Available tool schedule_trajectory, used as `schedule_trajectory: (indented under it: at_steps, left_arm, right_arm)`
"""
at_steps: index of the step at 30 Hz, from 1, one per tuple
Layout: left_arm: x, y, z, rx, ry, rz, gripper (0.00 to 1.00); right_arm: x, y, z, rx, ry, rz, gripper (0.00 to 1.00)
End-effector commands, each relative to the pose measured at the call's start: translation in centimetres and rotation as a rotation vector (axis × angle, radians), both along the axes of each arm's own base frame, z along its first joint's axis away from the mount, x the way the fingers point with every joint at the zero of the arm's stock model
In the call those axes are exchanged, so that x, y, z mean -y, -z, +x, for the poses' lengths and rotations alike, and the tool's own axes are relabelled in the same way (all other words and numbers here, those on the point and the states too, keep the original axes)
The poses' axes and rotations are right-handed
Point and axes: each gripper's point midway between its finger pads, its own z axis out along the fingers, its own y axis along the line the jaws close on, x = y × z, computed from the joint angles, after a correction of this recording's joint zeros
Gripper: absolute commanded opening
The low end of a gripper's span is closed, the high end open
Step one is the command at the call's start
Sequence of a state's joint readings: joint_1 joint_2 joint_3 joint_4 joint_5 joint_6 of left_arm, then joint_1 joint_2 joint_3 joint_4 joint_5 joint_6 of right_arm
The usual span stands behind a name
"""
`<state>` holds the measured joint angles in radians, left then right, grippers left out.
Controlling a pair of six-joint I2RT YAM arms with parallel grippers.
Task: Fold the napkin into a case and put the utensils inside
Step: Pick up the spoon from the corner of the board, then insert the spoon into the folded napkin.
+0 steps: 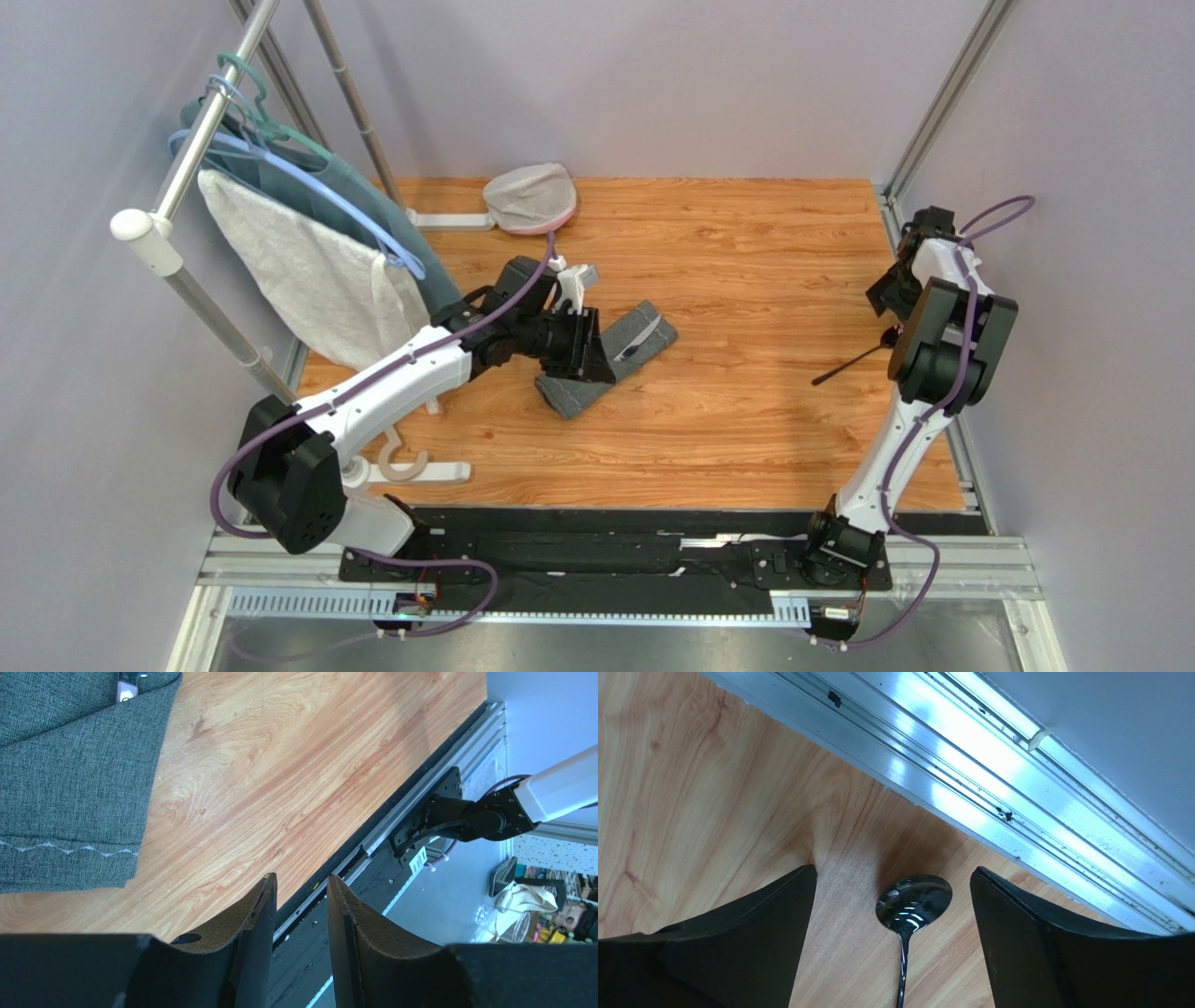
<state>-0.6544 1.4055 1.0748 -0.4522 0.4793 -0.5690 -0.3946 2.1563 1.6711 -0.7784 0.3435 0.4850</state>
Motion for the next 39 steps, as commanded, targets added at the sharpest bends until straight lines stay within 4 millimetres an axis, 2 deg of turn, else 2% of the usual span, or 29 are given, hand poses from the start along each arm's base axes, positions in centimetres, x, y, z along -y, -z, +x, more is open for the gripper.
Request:
schedule_trajectory:
  at_steps: [1,2,4,8,11,12,13,14,15,17,18,20,21,23,24,25,27,28,30,31,33,34,36,37,39]
  left_arm:
    - [0.6,-1.7,0.6,0.036,-0.001,-0.016,0.41]
    - [0.5,-1.7,0.6,0.035,-0.001,-0.013,0.41]
    - [0.4,-2.0,0.6,0.039,-0.006,-0.012,0.40]
    - [0.3,-2.4,0.6,0.041,-0.018,-0.016,0.40]
    - [0.1,-2.7,0.4,0.047,-0.024,-0.022,0.39]
    - [0.1,-2.7,0.3,0.050,-0.024,-0.022,0.39]
    - [0.0,-2.7,0.2,0.051,-0.017,-0.019,0.40]
    - [0.1,-2.8,0.1,0.047,-0.012,-0.020,0.42]
    - [0.3,-2.9,0.3,0.048,-0.005,-0.022,0.43]
    - [0.9,-3.0,0.1,0.033,0.036,-0.040,0.50]
    - [1.3,-3.7,0.4,0.044,0.045,-0.054,0.51]
    - [1.9,-3.9,0.6,0.035,0.063,-0.069,0.53]
    - [2.4,-4.0,1.0,0.030,0.073,-0.079,0.53]
    - [3.5,-4.1,1.2,0.012,0.098,-0.116,0.54]
    - [3.9,-4.3,1.4,0.014,0.103,-0.132,0.54]
    - [4.5,-4.8,1.7,0.026,0.110,-0.160,0.54]
    - [5.1,-4.2,2.1,0.020,0.114,-0.165,0.54]
    - [5.6,-4.4,2.3,0.040,0.119,-0.178,0.55]
    - [5.9,-3.7,2.4,0.043,0.120,-0.171,0.55]
    - [6.3,-3.6,2.2,0.056,0.129,-0.170,0.55]
    - [6.5,-3.0,1.9,0.063,0.139,-0.165,0.55]
    - [6.7,-3.1,1.7,0.083,0.154,-0.171,0.55]
    - [6.6,-2.7,1.1,0.088,0.162,-0.167,0.56]
    - [6.8,-2.7,1.0,0.094,0.168,-0.175,0.56]
    - [6.7,-2.2,0.6,0.078,0.168,-0.175,0.56]
  right_arm:
    - [-0.6,1.2,-1.5,-0.018,0.054,0.049,0.84]
    - [-1.1,1.7,-2.4,-0.032,0.063,0.061,0.84]
    - [-1.6,1.5,-2.5,-0.010,0.056,0.079,0.82]
    - [-3.4,2.5,-2.7,-0.033,0.032,0.130,0.71]
    - [-4.0,3.2,-2.8,-0.044,0.027,0.152,0.54]
    - [-4.2,3.1,-2.8,-0.044,0.023,0.153,0.39]
    - [-4.6,3.0,-2.7,-0.039,0.009,0.147,0.31]
    - [-4.7,1.7,-2.1,0.000,-0.006,0.118,0.26]
    - [-5.0,1.0,-1.9,0.011,-0.021,0.104,0.14]
    - [-6.6,-0.4,-1.5,0.029,-0.073,0.083,0.05]
    - [-7.3,-2.1,-1.3,0.060,-0.093,0.074,0.00]
    - [-9.6,-3.8,-1.5,0.056,-0.149,0.061,0.00]
    - [-10.4,-6.1,-1.5,0.105,-0.165,0.044,0.00]
    - [-13.8,-7.4,-1.8,0.141,-0.226,0.063,0.00]
    - [-15.2,-9.1,-2.0,0.189,-0.253,0.064,0.00]
    - [-17.8,-9.9,-1.9,0.210,-0.315,0.077,0.00]
    - [-21.2,-10.6,-2.7,0.233,-0.356,0.134,0.00]
    - [-24.0,-12.0,-3.0,0.282,-0.414,0.176,0.00]
    - [-27.6,-13.2,-3.5,0.331,-0.451,0.249,0.00]
    - [-30.6,-14.1,-3.9,0.356,-0.521,0.277,0.00]
    - [-33.1,-14.9,-4.5,0.372,-0.540,0.320,0.00]
    - [-35.1,-15.3,-5.0,0.377,-0.579,0.348,0.00]
    - [-36.8,-15.8,-5.1,0.390,-0.591,0.368,0.00]
    - [-38.3,-16.2,-5.4,0.396,-0.620,0.373,0.00]
    - [-39.5,-15.9,-5.7,0.382,-0.631,0.385,0.00]
